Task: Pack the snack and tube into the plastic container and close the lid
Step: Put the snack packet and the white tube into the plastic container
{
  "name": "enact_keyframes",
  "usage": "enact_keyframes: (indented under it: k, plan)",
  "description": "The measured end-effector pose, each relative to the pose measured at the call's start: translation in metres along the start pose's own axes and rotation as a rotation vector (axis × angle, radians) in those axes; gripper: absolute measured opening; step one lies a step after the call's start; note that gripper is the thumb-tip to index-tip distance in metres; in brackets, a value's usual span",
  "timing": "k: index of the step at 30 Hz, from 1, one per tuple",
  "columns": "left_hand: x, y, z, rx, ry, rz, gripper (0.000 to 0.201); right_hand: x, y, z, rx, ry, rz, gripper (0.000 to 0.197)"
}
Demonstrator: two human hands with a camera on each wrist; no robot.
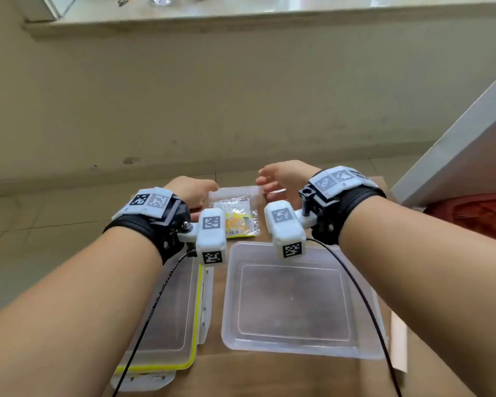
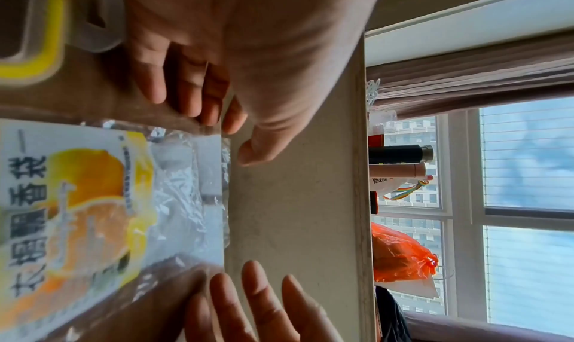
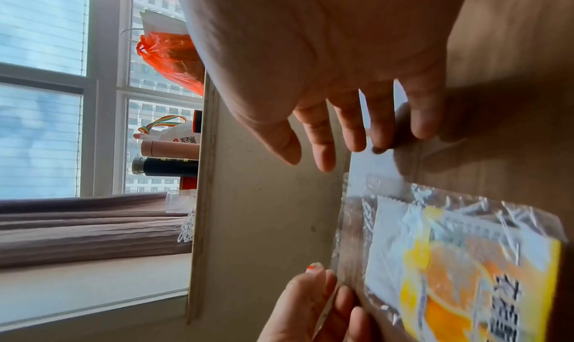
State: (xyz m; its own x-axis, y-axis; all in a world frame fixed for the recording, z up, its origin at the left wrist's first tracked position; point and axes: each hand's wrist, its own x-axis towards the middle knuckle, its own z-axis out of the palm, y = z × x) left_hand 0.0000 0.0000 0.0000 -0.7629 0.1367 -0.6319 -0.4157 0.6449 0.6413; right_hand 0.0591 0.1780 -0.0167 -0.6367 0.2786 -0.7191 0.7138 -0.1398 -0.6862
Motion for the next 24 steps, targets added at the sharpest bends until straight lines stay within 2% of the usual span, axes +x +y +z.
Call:
enact_keyframes:
  k: [5, 9, 12, 14, 16, 18, 21, 24]
  plan:
    - [0.004, 0.000, 0.003, 0.129, 0.024, 0.093, 0.016, 0.009, -0.001, 0.004, -0.153, -0.087, -0.015, 0.033]
    - [0.000, -0.002, 0.000, 0.360, 0.026, 0.208, 0.020, 0.003, 0.004, 0.010, -0.179, -0.119, -0.048, 0.035]
    - [-0.007, 0.003, -0.003, 0.247, 0.044, 0.251, 0.016, -0.007, 0.001, 0.010, -0.181, -0.098, -0.150, 0.033]
    - [-0.015, 0.008, -0.006, 0.150, 0.068, 0.313, 0.020, -0.016, -0.003, 0.009, -0.114, -0.059, -0.270, 0.026]
    - [-0.024, 0.009, -0.007, 0.037, 0.083, 0.360, 0.013, -0.029, -0.003, 0.007, -0.042, -0.014, -0.364, 0.020]
    - [-0.037, 0.013, -0.009, -0.035, 0.099, 0.412, 0.016, -0.048, -0.004, 0.005, -0.049, 0.015, -0.431, 0.016]
    - [-0.057, 0.015, -0.010, -0.115, 0.065, 0.469, 0.018, -0.075, -0.003, -0.003, -0.055, 0.037, -0.496, 0.016]
    - [-0.075, 0.012, -0.011, -0.082, 0.049, 0.472, 0.015, -0.099, 0.003, -0.014, -0.074, 0.031, -0.507, 0.017]
